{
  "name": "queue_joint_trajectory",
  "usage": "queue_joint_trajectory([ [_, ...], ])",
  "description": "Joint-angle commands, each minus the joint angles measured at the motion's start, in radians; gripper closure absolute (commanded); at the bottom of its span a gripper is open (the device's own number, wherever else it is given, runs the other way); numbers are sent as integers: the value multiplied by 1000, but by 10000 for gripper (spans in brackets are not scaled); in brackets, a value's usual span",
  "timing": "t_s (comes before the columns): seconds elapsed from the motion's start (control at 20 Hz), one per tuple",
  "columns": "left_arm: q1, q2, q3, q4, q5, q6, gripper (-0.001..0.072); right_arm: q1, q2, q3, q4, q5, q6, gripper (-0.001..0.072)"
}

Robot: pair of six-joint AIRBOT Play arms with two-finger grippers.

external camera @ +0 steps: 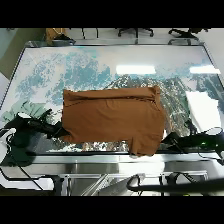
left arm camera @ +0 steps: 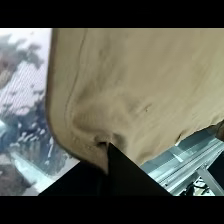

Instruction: Fold the shirts.

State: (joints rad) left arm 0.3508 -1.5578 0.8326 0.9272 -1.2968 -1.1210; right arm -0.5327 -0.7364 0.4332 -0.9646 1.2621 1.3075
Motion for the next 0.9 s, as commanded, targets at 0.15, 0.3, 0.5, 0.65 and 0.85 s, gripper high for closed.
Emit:
queue_joint_trajectory([
  [0.15,-75,1,70,-11,-9,-7,692,2,-122,-79,270,-79,-216,270],
  [0.3,-77,1,71,-11,-11,-7,692,84,-214,-79,319,-78,-239,270],
  [0.5,-72,2,71,-10,-40,-10,692,204,-256,-76,322,-71,-239,514],
  [0.65,-72,13,71,33,-85,-55,693,174,-188,-32,310,-34,-225,630],
  [0.85,-72,93,66,236,-108,-203,693,116,-33,13,166,-30,-29,692],
])
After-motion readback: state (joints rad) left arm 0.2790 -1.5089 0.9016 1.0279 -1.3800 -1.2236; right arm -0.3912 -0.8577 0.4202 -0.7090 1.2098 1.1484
